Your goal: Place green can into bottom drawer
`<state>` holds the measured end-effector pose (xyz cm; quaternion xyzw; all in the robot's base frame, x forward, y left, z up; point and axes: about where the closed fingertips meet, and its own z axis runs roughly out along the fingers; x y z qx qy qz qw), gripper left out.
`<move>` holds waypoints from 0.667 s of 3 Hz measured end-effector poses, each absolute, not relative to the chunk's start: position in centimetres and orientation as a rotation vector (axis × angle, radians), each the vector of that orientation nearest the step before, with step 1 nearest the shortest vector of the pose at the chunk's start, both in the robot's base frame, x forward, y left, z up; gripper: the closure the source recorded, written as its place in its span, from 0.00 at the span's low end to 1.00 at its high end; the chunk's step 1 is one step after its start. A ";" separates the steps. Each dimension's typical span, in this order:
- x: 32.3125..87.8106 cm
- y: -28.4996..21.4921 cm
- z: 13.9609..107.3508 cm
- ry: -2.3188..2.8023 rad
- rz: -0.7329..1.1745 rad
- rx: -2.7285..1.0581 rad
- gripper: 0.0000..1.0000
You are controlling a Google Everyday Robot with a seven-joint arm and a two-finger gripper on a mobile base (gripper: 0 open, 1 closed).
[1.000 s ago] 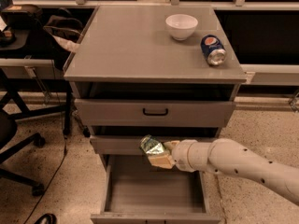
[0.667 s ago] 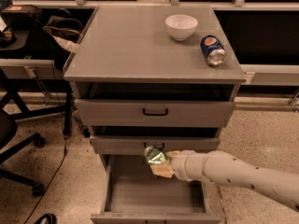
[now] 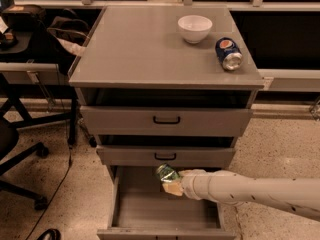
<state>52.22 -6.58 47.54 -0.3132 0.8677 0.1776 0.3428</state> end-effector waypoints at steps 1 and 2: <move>52.2 -6.9 45.0 2.294 0.470 -0.817 1.00; 51.8 -7.3 42.8 2.346 0.494 -0.833 1.00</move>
Offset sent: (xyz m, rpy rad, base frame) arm -0.0066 -0.0131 -0.0655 -0.0302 0.1420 0.0191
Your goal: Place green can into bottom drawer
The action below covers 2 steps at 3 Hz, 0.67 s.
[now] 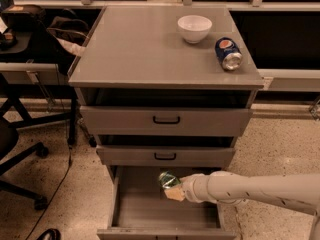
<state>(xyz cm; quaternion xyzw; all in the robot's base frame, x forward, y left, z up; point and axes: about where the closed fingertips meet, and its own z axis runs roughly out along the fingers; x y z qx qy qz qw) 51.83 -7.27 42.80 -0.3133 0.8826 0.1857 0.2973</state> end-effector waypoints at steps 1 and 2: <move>51.8 -7.3 42.8 2.346 0.494 -0.833 1.00; 51.9 -7.3 40.8 2.352 0.515 -0.855 1.00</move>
Offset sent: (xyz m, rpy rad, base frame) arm 0.0014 -0.0033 -0.0495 0.0085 0.0383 0.0498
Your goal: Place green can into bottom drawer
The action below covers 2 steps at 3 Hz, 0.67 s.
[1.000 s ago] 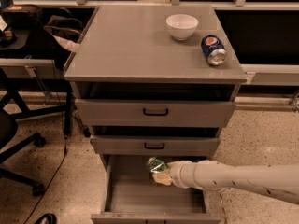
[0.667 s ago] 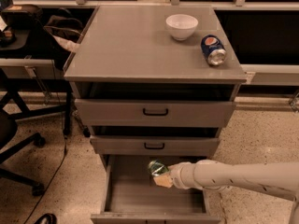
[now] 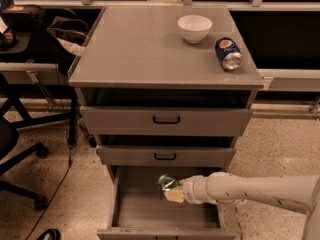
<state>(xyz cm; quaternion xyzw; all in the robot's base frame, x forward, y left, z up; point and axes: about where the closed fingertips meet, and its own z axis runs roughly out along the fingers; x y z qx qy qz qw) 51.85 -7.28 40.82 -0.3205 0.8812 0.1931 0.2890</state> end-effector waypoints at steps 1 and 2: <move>51.7 -7.7 37.7 2.322 0.591 -0.904 1.00; 51.5 -8.3 35.9 2.297 0.653 -0.943 1.00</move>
Offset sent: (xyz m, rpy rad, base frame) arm -0.0057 -0.0215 -0.0679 0.1140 0.0243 0.1535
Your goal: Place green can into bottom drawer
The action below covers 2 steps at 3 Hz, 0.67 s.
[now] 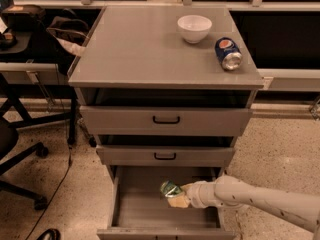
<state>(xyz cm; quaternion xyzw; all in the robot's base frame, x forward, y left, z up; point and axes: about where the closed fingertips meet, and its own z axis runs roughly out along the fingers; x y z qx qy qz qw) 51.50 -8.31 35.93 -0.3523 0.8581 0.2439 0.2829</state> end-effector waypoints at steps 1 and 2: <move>51.3 -8.9 33.8 2.313 0.686 -0.940 1.00; 51.2 -9.2 31.8 2.344 0.707 -0.929 1.00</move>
Offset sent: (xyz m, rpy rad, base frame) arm -0.0016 -0.0166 -0.0666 0.0107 0.1075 -0.0117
